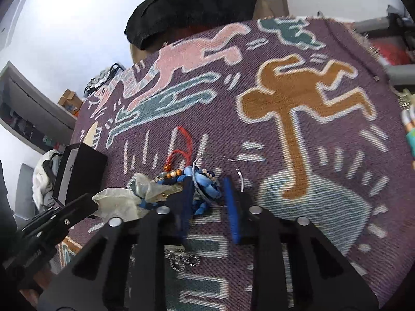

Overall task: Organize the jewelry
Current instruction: 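Close the right tool on the white cloth pouch among the jewelry, then carry the white pouch with the right tool over the black box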

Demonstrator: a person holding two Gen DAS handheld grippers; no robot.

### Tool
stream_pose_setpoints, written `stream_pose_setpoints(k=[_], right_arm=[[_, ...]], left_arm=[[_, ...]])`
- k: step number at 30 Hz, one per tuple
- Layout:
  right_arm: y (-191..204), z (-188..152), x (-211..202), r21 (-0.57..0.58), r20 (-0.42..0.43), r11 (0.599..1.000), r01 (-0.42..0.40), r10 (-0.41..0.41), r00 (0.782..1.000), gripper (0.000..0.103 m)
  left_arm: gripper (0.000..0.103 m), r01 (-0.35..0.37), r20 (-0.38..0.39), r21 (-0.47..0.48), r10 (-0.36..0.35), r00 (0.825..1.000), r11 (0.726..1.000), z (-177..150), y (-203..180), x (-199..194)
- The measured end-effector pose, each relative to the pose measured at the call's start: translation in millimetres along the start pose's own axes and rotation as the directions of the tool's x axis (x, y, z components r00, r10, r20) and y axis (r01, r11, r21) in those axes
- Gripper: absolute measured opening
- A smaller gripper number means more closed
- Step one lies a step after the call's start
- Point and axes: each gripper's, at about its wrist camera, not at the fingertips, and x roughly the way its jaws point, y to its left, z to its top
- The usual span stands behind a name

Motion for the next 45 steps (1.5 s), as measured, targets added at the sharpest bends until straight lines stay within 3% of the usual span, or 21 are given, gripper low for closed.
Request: stream_pose_setpoints(k=[5, 13, 20, 28, 37, 45], right_arm=[[-9, 1, -11, 0.004, 0.027, 1.0, 0.016, -0.017, 0.999, 0.004], [-16, 3, -28, 0.009, 0.064, 1.0, -0.019, 0.018, 0.998, 0.004], [1, 4, -58, -0.025, 0.111, 0.998, -0.059, 0.061, 0.992, 0.004], [30, 5, -87, -0.074, 0.151, 0.992, -0.107, 0.117, 0.981, 0.004], [82, 4, -110, -0.151, 0.18, 0.976, -0.159, 0.186, 0.966, 0.004], [126, -6, -102, -0.205, 0.161, 0.958, -0.2, 0.234, 0.959, 0.004]], left_arm=[[0.0, 0.002, 0.001, 0.004, -0.002, 1.0, 1.0, -1, -3, 0], [0.0, 0.01, 0.006, 0.008, -0.01, 1.0, 1.0, 3, -4, -5], [0.0, 0.03, 0.078, 0.062, -0.034, 0.996, 0.998, 18, -24, -45], [0.0, 0.005, 0.153, 0.102, -0.021, 0.988, 0.995, 36, -33, -90], [0.0, -0.039, 0.214, 0.086, 0.019, 0.977, 0.996, 47, -8, -132], [0.0, -0.1, 0.238, 0.028, 0.091, 0.967, 0.995, 47, 43, -153]])
